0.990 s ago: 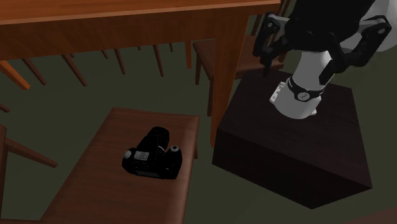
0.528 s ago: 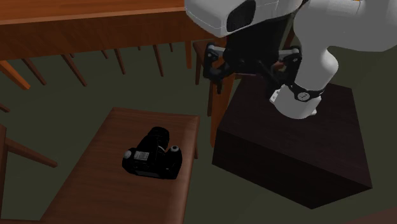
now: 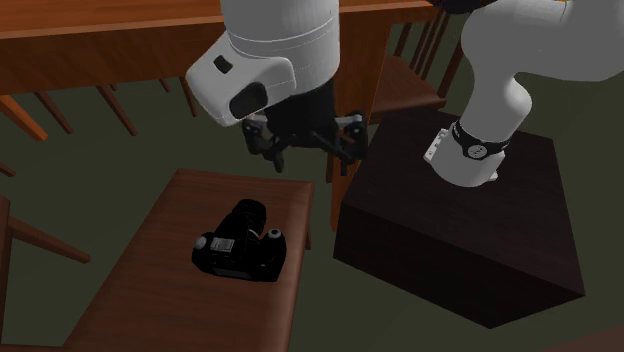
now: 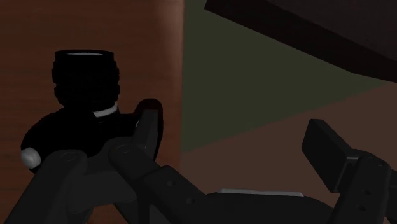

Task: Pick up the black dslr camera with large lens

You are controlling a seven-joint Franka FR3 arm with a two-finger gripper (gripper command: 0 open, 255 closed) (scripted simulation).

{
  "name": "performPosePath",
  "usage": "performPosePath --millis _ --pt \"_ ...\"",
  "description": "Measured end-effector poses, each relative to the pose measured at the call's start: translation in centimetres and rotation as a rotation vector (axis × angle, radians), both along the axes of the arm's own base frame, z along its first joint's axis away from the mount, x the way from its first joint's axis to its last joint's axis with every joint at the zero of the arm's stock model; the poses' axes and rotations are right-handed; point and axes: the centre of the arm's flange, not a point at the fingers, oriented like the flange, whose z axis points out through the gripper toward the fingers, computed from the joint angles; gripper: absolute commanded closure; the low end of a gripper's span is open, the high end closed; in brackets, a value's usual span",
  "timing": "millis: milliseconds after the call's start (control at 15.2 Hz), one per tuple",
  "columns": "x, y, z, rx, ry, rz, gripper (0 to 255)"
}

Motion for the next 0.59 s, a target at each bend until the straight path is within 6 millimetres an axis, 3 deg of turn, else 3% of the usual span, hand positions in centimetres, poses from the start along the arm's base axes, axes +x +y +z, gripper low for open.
performPosePath --millis 594 --pt "5.0 -9.1 -6.0 0.012 0.013 0.095 0"
